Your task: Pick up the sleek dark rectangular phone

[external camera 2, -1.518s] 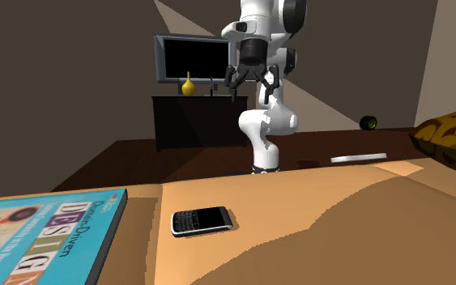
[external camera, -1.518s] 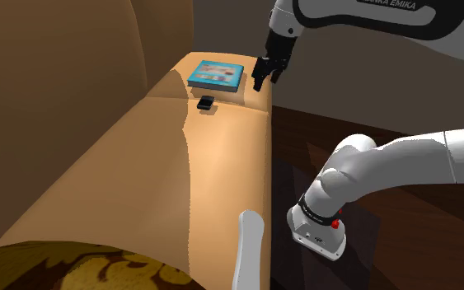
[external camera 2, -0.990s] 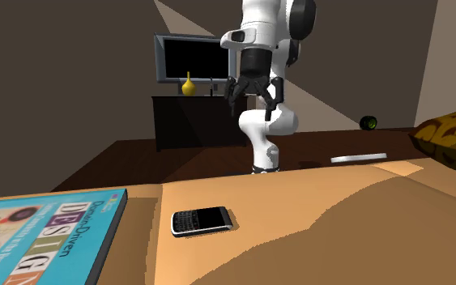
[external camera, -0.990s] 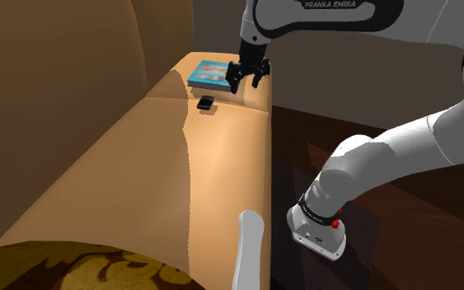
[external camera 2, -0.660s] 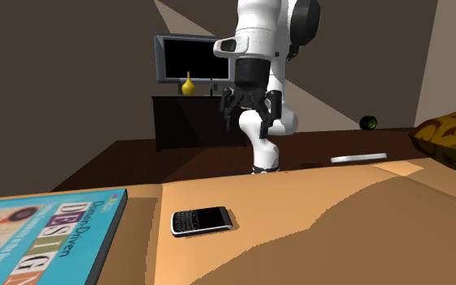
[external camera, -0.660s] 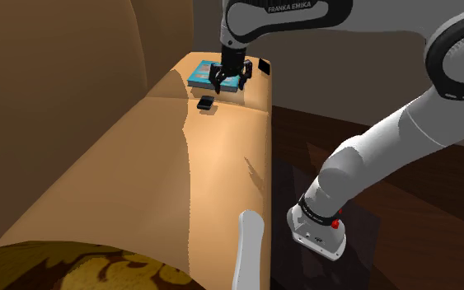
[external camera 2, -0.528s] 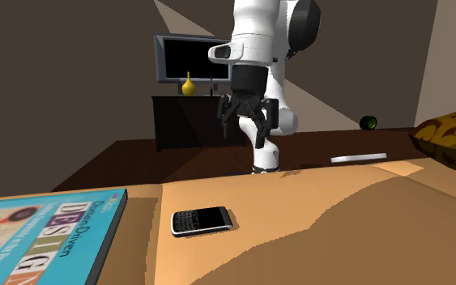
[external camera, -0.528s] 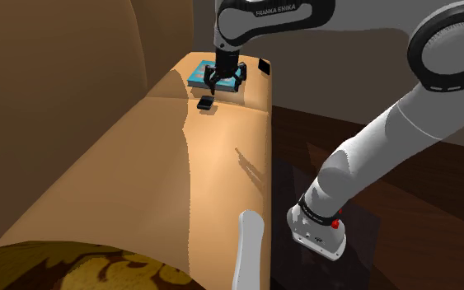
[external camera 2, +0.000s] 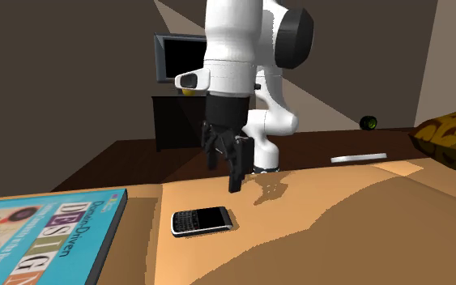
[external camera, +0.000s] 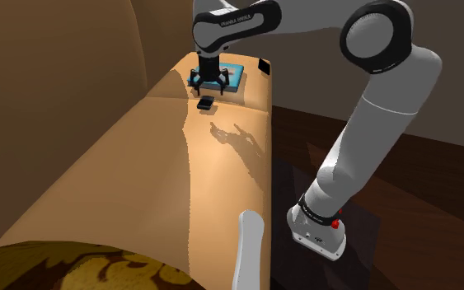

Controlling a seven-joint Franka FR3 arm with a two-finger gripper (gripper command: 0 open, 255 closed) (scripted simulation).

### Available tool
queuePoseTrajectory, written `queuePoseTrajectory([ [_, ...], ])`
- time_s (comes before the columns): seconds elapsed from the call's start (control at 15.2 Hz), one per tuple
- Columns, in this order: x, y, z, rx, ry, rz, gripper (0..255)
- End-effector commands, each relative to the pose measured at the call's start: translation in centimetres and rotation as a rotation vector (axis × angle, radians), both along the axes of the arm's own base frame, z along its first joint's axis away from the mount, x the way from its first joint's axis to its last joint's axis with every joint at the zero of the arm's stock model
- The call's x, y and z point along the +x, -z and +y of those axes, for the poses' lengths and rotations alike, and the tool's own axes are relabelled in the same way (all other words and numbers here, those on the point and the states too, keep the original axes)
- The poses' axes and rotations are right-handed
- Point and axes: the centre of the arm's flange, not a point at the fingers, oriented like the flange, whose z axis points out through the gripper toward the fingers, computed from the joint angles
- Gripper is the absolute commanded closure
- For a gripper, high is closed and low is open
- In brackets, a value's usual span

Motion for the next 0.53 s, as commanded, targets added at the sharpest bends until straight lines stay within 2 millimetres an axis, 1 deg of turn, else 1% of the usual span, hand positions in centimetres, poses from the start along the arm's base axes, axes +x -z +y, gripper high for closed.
queuePoseTrajectory([
  [0.0,2.2,1.3,-0.8,-0.005,0.070,0.009,0],
  [0.13,4.3,2.7,-2.0,-0.010,0.137,0.019,0],
  [0.2,4.3,2.7,-2.0,-0.010,0.138,0.019,0],
  [0.46,4.3,4.9,-2.0,-0.010,0.138,0.019,0],
])
